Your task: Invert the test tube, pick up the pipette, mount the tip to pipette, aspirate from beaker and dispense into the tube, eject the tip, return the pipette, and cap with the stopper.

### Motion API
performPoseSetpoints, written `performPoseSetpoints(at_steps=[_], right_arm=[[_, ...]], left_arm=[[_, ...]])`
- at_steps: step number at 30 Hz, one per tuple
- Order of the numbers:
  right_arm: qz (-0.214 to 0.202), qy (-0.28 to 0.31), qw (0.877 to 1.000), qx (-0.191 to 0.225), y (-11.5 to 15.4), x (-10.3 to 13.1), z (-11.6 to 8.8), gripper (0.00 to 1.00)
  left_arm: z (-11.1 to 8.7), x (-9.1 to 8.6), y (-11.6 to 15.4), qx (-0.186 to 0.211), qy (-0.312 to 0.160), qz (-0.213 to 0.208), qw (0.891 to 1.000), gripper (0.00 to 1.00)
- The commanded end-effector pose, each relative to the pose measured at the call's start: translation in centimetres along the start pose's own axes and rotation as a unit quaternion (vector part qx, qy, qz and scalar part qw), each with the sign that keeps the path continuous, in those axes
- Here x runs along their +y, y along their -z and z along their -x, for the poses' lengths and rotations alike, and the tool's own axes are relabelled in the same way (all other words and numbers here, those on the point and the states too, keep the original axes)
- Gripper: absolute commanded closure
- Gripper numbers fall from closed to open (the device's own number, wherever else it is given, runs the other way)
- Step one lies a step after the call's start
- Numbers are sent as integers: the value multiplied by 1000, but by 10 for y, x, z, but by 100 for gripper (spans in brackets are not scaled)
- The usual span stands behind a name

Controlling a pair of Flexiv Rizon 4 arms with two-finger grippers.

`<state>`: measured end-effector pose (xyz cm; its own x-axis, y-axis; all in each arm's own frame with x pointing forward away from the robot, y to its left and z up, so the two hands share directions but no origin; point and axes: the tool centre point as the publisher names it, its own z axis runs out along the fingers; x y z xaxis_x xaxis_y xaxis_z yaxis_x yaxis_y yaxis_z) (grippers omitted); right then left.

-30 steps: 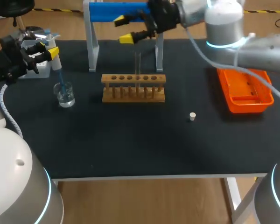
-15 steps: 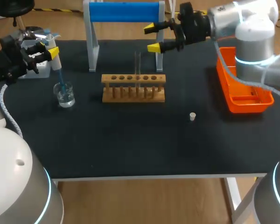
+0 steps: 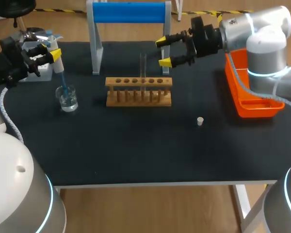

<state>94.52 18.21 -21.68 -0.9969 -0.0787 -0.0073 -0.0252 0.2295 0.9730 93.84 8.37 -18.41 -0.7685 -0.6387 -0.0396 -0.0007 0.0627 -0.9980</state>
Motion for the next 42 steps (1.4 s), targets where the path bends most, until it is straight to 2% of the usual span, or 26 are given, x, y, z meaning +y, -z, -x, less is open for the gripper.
performPoseSetpoints(at_steps=[1,8,16,28,32,42], right_arm=[[1,3,1000,3,-2,-16,8,0],[-21,3,1000,3,-7,-40,19,0],[-54,2,998,12,-25,-57,23,0],[-111,12,994,7,-55,-67,30,0],[-141,27,990,0,-63,-70,35,0],[-163,24,986,-5,-70,-75,42,0]], left_arm=[[0,0,-1,0,0,0,1000,100],[0,0,-1,0,0,0,1000,100],[0,0,-1,0,0,0,1000,100],[0,0,-1,0,0,0,1000,100],[0,0,-1,0,0,0,1000,100],[0,0,-1,0,0,0,1000,100]])
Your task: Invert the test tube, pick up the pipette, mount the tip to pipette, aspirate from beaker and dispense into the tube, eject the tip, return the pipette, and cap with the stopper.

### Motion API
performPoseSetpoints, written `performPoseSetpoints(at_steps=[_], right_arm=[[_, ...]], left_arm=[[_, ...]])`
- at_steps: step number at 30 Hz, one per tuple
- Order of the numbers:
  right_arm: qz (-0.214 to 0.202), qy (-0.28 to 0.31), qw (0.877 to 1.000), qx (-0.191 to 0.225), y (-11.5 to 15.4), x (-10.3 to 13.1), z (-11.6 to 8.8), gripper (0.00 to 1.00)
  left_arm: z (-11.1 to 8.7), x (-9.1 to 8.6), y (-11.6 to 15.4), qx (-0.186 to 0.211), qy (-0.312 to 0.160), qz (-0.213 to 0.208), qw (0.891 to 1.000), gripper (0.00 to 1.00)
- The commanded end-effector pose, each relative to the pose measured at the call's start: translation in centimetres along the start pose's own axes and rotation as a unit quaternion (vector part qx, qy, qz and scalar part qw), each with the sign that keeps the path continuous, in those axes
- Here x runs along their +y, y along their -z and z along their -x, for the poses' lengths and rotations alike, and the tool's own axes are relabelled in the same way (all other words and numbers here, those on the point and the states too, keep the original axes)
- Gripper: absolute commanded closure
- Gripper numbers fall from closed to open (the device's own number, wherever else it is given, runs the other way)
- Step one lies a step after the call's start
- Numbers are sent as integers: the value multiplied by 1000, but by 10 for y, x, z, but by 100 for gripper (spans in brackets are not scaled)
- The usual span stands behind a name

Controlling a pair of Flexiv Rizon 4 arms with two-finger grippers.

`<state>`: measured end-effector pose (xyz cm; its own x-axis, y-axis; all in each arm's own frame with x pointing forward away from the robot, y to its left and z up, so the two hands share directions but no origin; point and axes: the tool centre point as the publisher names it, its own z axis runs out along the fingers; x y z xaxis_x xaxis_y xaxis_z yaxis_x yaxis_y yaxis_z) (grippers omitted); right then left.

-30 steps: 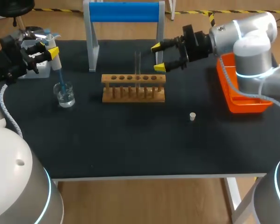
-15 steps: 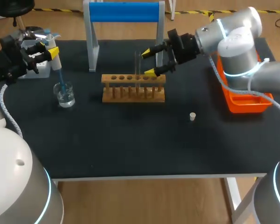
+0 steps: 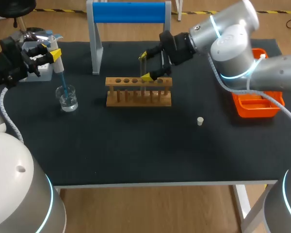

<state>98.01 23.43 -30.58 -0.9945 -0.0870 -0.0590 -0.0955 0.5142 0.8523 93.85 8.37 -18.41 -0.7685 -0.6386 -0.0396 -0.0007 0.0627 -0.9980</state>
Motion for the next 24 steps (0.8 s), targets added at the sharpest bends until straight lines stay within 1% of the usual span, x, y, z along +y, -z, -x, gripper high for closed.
performPoseSetpoints(at_steps=[1,8,10,24], right_arm=[[-10,-1,1000,1,-2,0,4,0],[-24,0,1000,-2,-4,-2,7,0],[-31,-4,999,-12,-4,-2,8,0],[-39,-1,999,-15,-6,4,7,0]], left_arm=[[0,0,-1,0,0,0,1000,100],[0,0,-1,0,0,0,1000,100],[0,0,-1,0,0,0,1000,100],[0,0,-1,0,0,0,1000,100]])
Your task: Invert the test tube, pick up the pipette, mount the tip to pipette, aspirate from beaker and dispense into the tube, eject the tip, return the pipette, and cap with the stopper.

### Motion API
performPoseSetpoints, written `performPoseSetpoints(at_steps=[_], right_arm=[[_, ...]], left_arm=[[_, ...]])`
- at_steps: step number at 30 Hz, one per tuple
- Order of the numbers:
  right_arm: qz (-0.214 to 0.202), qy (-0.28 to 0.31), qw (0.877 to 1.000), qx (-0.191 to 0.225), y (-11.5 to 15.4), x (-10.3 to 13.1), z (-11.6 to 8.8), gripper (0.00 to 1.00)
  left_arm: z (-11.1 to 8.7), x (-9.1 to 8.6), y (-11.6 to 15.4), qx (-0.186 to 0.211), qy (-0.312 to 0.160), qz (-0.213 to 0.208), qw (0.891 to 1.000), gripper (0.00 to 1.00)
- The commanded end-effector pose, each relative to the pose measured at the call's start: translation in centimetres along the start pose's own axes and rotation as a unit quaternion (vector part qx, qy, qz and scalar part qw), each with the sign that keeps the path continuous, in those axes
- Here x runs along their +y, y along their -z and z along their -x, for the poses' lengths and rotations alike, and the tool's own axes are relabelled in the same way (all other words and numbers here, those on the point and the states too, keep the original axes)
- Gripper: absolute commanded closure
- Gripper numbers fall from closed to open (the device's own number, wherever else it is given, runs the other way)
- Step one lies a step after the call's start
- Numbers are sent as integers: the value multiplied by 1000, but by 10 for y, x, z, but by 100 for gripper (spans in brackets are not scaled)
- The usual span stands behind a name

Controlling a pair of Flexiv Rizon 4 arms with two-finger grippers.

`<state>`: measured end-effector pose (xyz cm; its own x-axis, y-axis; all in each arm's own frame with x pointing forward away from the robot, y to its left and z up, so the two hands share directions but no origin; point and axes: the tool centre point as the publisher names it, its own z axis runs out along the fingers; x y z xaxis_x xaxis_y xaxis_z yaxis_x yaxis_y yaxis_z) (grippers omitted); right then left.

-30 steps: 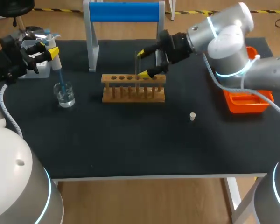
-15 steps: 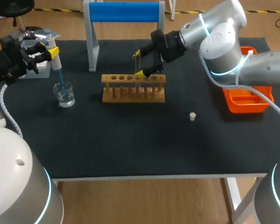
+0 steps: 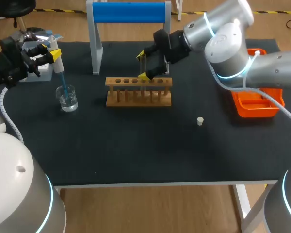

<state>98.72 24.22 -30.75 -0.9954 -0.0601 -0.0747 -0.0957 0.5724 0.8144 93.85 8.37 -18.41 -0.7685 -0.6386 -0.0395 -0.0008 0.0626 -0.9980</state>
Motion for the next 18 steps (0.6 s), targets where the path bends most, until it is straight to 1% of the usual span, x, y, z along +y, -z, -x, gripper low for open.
performPoseSetpoints(at_steps=[1,18], right_arm=[[-4,0,1000,1,1,3,-1,0],[-19,6,1000,-4,-2,4,-3,0]], left_arm=[[0,0,-1,0,0,0,1000,100],[0,0,-1,0,0,0,1000,100]])
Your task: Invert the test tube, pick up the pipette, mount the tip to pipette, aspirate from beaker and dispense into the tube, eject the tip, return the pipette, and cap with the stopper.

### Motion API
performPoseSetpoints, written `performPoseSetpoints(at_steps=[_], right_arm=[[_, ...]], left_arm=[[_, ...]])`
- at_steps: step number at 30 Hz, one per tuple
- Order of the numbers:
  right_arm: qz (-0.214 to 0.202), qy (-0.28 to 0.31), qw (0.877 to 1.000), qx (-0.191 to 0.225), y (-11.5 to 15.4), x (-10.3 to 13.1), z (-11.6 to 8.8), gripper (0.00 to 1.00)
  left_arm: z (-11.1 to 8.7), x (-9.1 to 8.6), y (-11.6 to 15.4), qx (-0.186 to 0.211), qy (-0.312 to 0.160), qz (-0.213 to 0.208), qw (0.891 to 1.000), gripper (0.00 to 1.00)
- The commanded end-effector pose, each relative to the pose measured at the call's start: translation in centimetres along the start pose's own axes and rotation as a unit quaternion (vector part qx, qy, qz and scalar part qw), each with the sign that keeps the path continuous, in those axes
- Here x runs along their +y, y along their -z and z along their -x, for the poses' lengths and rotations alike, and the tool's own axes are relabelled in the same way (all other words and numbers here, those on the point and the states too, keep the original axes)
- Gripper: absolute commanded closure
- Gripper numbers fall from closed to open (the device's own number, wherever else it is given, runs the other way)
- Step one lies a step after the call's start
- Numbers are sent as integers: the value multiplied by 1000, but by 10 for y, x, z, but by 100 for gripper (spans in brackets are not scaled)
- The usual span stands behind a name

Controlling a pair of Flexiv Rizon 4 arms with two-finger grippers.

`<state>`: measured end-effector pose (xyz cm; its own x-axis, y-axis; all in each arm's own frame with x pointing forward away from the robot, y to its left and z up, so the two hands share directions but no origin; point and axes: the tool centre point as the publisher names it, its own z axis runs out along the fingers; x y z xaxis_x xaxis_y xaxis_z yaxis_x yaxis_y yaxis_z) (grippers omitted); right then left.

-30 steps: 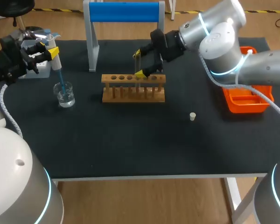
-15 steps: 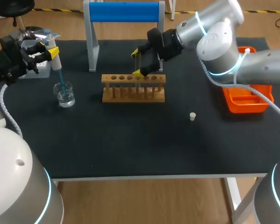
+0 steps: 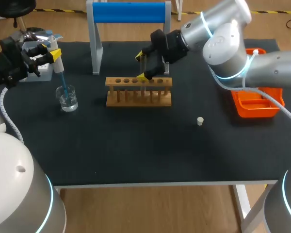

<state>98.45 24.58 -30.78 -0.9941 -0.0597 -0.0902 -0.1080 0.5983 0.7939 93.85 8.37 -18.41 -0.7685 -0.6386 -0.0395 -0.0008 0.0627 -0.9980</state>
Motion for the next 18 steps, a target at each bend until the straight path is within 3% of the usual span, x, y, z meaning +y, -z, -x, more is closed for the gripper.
performPoseSetpoints(at_steps=[1,12,18], right_arm=[[-3,0,1000,0,1,1,-1,0],[-3,0,1000,0,1,1,-1,0],[-3,0,1000,0,1,1,-1,0]], left_arm=[[0,0,-1,0,0,0,1000,100],[0,0,-1,0,0,0,1000,100],[-2,-11,4,-5,-11,0,1000,100]])
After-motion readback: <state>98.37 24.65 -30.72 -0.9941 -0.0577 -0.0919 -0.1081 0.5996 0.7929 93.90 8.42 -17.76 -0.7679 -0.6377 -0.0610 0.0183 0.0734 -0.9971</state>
